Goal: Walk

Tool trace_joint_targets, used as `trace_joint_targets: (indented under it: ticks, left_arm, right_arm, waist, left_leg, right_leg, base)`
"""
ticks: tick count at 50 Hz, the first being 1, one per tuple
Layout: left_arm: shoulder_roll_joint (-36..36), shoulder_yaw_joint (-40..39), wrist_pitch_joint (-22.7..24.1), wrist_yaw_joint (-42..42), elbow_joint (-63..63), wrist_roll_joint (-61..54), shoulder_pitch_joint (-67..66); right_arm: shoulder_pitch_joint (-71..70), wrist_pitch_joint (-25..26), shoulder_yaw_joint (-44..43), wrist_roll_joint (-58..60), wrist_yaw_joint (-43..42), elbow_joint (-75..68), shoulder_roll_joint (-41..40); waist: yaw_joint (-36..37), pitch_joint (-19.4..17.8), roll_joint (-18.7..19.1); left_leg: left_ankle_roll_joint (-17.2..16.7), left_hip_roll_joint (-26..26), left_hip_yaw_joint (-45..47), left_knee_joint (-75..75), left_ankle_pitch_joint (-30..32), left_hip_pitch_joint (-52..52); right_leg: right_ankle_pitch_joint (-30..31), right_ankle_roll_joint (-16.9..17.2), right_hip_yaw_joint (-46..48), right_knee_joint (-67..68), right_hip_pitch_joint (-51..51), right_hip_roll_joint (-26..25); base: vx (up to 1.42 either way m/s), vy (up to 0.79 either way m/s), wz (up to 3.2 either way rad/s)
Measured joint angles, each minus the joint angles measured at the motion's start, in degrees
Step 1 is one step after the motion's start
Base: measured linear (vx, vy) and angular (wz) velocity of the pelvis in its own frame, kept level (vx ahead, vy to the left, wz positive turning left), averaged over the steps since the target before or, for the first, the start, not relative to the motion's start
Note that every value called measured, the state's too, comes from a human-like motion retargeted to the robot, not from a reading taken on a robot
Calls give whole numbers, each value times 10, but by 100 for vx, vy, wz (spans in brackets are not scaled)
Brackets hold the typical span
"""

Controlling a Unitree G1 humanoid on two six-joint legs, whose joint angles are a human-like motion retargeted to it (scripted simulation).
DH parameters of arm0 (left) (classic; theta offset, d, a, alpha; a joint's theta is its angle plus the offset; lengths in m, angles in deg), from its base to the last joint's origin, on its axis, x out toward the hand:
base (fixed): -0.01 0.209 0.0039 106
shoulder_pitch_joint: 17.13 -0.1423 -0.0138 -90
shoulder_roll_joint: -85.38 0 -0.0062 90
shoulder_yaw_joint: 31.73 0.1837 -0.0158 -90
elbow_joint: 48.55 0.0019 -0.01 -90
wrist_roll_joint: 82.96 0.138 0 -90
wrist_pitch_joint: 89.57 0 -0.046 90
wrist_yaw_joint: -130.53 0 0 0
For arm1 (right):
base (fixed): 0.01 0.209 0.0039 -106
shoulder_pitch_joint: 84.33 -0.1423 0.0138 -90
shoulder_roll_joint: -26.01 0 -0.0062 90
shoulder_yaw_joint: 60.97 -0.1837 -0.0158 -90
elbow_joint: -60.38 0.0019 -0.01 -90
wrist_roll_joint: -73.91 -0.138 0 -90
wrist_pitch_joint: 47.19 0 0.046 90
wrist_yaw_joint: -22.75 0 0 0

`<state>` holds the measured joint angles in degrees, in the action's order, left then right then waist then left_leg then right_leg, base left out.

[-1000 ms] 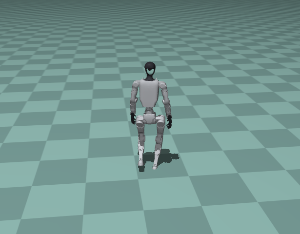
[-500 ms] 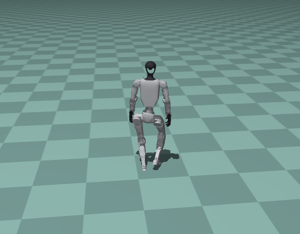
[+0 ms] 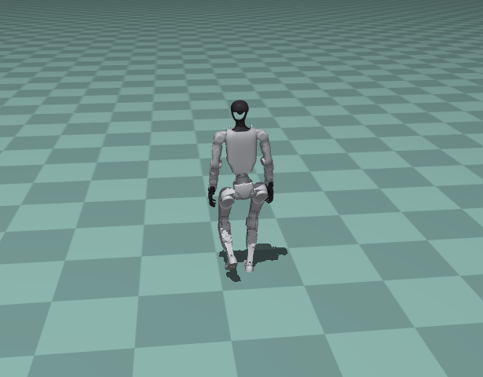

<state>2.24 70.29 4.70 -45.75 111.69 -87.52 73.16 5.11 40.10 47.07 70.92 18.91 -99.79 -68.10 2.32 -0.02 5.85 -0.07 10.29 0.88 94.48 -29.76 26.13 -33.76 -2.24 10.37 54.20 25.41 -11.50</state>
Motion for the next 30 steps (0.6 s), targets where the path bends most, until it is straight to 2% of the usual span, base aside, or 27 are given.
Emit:
trace_joint_targets:
  ticks: [4,8,13,17,20,23,25,27,30]
  left_arm:
    - [11,14,2,-15,17,9,-42]
    - [22,23,9,-28,27,10,-82]
    - [30,21,6,-35,33,13,-106]
    - [29,20,1,-31,46,25,-105]
    - [22,16,-4,-25,50,22,-89]
    - [10,14,-6,-16,36,18,-63]
    - [-2,15,-6,-9,20,17,-39]
    - [-15,14,-5,2,4,13,-7]
    - [-32,7,-4,22,-17,2,42]
  right_arm:
    - [-22,-9,1,0,-17,18,14]
    - [-44,-20,-1,-6,-36,40,26]
    - [-59,-22,-4,0,-50,52,30]
    - [-53,-17,-3,8,-46,49,23]
    - [-37,-12,-2,12,-29,33,8]
    - [-18,-7,-1,9,-2,14,-7]
    - [-11,-4,-1,10,13,5,-13]
    - [-5,-2,-3,11,22,2,-17]
    - [5,-3,-4,11,23,5,-18]
  waist:
    - [25,-3,-21]
    - [30,-2,-48]
    - [10,17,-91]
    - [0,25,-119]
    - [-13,32,-147]
    - [-37,36,-180]
    - [-53,39,-192]
    - [-67,38,-191]
    - [-84,32,-176]
  left_leg:
    - [35,-5,21,-41,-60,88]
    - [40,-47,43,-193,-92,141]
    - [36,-147,45,-422,-87,157]
    - [51,-191,54,-416,-57,138]
    - [73,-232,68,-400,-44,107]
    - [97,-285,80,-426,-47,62]
    - [109,-309,79,-452,-53,28]
    - [113,-318,70,-477,-61,-10]
    - [109,-314,52,-508,-76,-68]
  right_leg:
    - [-24,13,-17,-34,-58,14]
    - [-48,29,-29,-58,-105,46]
    - [-87,39,-32,-52,-132,112]
    - [-106,51,-47,20,-154,152]
    - [-60,81,-59,111,-160,199]
    - [81,116,-79,253,-117,263]
    - [152,120,-93,336,-70,296]
    - [154,102,-99,387,-22,318]
    - [99,69,-92,406,47,330]
  base:
    - [1,-1,25]
    - [2,2,24]
    - [3,3,45]
    - [2,4,39]
    - [3,6,50]
    - [-2,7,57]
    - [-2,8,48]
    - [0,7,37]
    - [1,4,28]
